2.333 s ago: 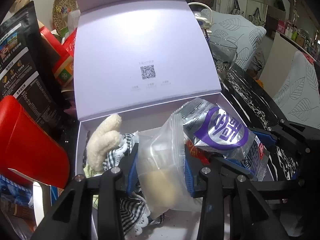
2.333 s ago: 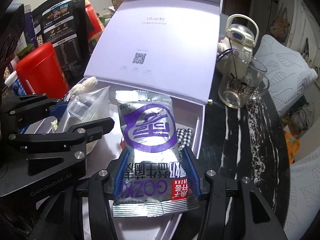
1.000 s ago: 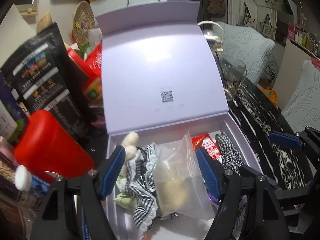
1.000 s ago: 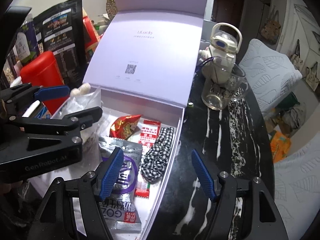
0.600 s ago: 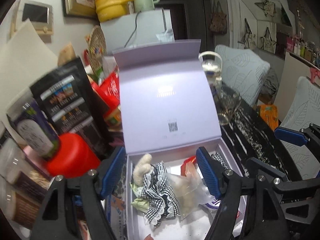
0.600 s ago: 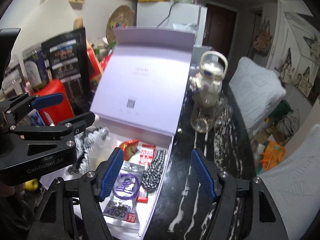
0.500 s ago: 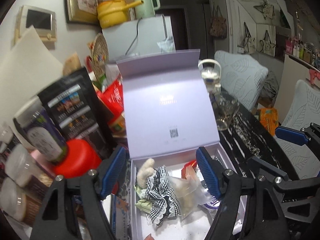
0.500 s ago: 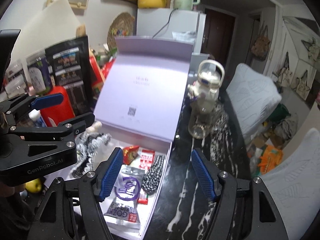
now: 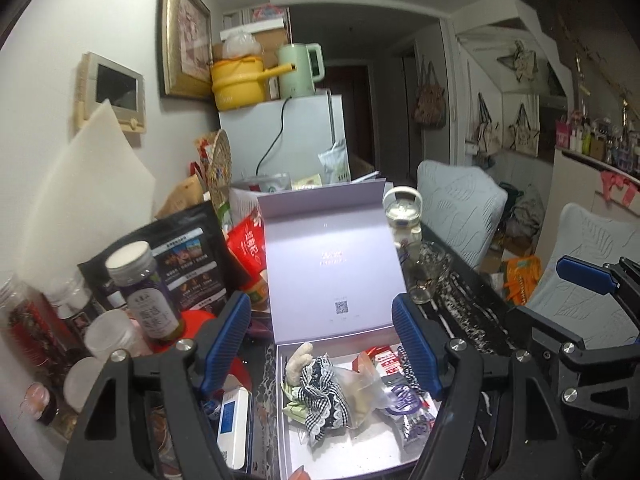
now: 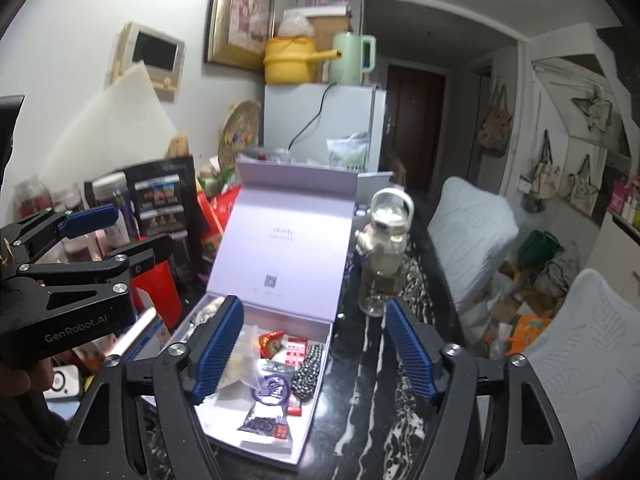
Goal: Organize soft objects
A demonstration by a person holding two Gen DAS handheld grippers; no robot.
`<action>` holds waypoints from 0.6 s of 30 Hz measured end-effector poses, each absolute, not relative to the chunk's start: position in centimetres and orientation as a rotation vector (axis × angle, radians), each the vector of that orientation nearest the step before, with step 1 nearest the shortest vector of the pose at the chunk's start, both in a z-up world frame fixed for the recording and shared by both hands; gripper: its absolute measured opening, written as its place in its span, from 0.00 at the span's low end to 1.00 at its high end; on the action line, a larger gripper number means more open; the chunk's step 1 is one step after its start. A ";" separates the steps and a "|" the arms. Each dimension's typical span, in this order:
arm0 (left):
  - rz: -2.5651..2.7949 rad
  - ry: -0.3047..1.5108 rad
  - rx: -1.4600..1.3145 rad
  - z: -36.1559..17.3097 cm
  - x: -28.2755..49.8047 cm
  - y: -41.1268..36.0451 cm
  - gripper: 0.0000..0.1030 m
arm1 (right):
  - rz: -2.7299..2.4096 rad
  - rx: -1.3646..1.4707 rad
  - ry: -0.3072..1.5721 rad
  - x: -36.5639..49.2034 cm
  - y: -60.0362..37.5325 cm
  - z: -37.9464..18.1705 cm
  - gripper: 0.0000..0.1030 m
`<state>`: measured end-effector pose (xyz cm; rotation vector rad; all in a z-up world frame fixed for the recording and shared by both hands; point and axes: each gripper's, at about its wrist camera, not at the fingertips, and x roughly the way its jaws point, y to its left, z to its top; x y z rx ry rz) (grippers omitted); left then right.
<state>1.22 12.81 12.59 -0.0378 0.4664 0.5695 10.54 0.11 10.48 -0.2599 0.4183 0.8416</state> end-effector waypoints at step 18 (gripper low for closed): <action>0.559 0.412 -0.059 12.7 -6.7 8.8 0.85 | 0.768 -0.200 0.356 3.7 -5.3 11.2 0.91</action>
